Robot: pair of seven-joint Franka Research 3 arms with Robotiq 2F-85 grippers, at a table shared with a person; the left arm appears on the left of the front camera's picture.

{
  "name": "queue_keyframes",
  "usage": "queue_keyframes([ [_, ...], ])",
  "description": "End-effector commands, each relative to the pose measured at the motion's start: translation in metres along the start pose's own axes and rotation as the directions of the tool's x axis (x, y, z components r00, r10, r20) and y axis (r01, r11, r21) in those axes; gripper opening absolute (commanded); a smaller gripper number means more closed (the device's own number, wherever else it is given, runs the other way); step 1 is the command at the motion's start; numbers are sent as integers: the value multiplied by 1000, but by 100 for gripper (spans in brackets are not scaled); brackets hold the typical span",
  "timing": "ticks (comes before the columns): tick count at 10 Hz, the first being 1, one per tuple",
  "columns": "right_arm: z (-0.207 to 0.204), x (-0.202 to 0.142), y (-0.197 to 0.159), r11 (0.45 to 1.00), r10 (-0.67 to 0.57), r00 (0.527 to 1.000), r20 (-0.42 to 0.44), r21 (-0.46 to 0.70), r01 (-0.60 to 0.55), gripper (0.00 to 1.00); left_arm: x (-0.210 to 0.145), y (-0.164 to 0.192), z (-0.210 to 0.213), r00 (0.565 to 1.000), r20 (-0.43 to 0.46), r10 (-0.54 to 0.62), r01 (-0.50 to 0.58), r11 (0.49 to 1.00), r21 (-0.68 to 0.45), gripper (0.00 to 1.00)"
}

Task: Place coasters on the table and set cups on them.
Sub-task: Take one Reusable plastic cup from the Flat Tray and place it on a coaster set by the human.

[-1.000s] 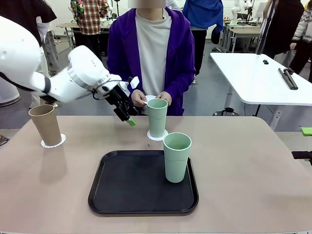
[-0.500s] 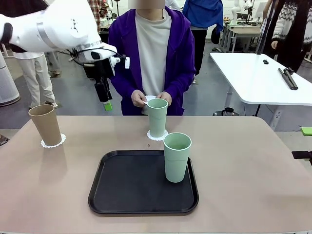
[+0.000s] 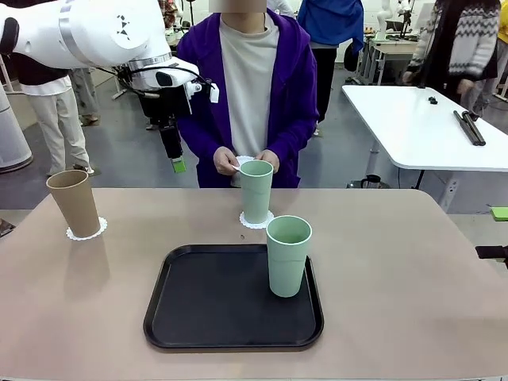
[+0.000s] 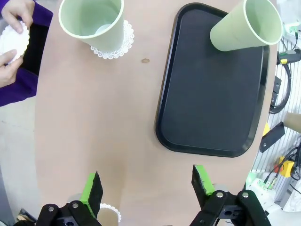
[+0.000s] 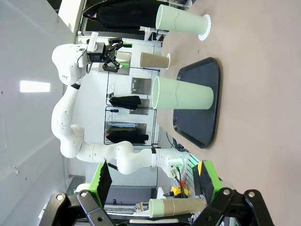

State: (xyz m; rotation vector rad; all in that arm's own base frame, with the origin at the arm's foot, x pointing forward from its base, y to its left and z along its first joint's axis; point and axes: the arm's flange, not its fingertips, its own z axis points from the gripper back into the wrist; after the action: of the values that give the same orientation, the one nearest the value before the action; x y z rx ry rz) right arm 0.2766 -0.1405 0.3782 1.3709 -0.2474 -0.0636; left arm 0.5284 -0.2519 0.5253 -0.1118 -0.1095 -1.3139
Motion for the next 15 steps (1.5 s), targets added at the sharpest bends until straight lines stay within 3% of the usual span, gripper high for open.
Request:
queue_keyframes([
  [1,1,0,1,1000,0,1000,4,13,0,100,-6,1,0,1000,10,-17,17,1000,-22,100],
  [6,1,0,1,1000,0,1000,4,13,0,100,-6,1,0,1000,10,-17,17,1000,-22,100],
  [7,1,0,1,1000,0,1000,4,13,0,100,-2,1,-1,1000,-3,3,-3,1000,-5,100],
  [8,1,0,1,1000,0,1000,4,13,0,100,-3,8,17,994,-9,108,-107,994,37,100],
  [10,1,0,1,1000,0,1000,4,13,0,100,-52,-68,2,936,6,352,-351,932,94,100],
  [12,1,0,1,1000,0,1000,4,13,0,100,-68,-92,30,905,-81,418,-412,907,85,100],
  [13,1,0,1,1000,0,1000,4,13,0,100,-84,-120,30,864,-133,485,-471,873,126,100],
  [15,1,0,1,1000,0,1000,4,13,0,100,-112,-141,26,792,-113,600,-582,798,155,100],
])
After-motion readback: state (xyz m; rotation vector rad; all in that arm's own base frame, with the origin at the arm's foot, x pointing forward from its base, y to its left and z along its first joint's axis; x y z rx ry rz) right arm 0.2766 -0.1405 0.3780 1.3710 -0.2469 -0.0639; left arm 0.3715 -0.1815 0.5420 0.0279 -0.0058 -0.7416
